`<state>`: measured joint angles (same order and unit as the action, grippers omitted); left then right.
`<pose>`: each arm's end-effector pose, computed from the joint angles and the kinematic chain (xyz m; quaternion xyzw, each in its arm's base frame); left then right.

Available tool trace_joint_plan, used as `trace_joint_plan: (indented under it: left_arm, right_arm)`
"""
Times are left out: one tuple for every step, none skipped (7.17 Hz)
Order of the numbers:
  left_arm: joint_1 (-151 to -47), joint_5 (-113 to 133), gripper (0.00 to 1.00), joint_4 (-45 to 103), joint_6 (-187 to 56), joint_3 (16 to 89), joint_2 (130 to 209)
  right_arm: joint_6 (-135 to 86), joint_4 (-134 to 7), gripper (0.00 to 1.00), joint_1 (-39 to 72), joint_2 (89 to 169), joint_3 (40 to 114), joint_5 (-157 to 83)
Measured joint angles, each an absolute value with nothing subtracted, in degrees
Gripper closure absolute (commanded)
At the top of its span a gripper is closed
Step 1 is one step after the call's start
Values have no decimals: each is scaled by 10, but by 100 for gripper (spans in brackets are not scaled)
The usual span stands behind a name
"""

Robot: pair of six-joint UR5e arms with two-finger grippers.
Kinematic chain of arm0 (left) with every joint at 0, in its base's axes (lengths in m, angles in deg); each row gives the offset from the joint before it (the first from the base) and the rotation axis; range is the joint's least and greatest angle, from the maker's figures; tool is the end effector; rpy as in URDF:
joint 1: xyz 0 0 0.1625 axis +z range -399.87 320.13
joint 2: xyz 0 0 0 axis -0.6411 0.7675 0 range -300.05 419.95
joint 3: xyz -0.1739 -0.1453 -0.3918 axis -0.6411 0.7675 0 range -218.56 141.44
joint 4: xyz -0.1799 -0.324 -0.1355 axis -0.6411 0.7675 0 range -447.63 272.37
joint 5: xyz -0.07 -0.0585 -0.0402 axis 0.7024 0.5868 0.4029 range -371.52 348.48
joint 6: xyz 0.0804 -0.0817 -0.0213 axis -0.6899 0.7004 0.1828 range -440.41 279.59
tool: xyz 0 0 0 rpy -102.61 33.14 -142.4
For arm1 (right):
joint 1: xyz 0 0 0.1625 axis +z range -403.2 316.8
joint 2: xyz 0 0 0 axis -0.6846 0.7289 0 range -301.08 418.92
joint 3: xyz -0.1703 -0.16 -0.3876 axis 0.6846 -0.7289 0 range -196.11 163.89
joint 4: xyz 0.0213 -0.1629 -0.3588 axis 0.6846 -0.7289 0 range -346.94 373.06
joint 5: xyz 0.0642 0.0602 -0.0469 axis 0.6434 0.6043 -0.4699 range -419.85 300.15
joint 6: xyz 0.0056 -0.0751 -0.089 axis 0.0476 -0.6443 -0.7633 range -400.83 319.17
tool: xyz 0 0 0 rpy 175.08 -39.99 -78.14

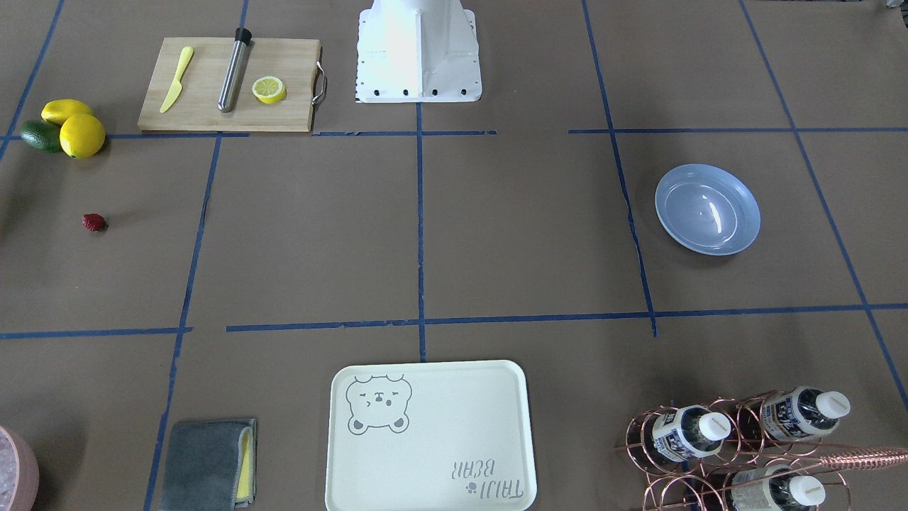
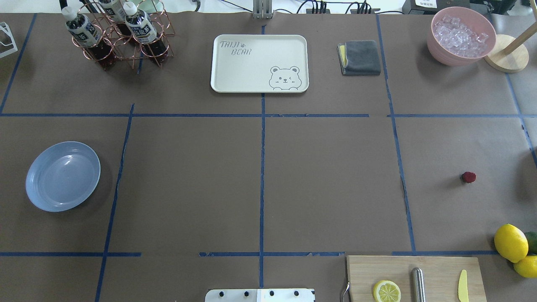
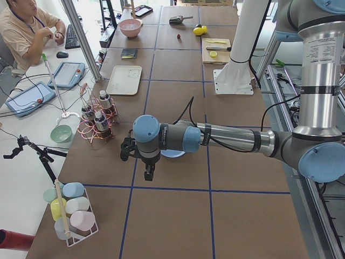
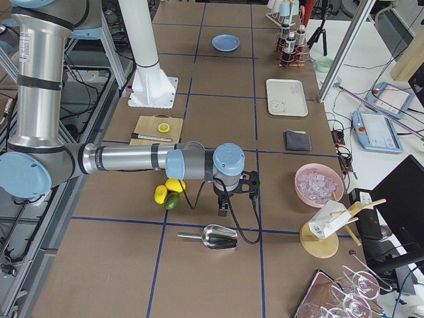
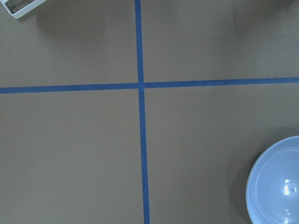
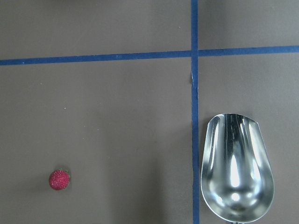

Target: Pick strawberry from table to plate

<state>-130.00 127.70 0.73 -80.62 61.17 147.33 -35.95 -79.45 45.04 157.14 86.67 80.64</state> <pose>-0.0461 -0.4543 0.6351 0.0446 0.4158 0.0205 0.9081 0.0310 -0.4090 0.6516 -0.0085 -0.4267 0.0170 0.9042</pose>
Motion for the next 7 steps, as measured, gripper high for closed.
trace_joint_plan:
  left_arm:
    - [-1301, 1277, 0, 6, -807, 609, 1479]
    - [-1301, 1276, 0, 4, -808, 601, 1487]
    - [-1300, 1273, 0, 0, -808, 597, 1491]
    - [-1299, 1270, 0, -1, -808, 597, 1491]
    - [-1299, 1263, 0, -2, -808, 598, 1490]
    - [-1298, 1251, 0, -1, -808, 598, 1489]
    - [-1297, 1242, 0, 4, -809, 593, 1489]
  right_arm:
    - [-351, -791, 0, 450, 1570, 868, 806]
    - [-345, -789, 0, 450, 1566, 870, 805]
    - [-342, -789, 0, 450, 1561, 872, 804]
    - [-342, -787, 0, 450, 1559, 875, 803]
    - [-341, -786, 0, 450, 1559, 879, 804]
    - [-341, -786, 0, 450, 1559, 883, 804]
    - [-341, -785, 0, 450, 1561, 884, 805]
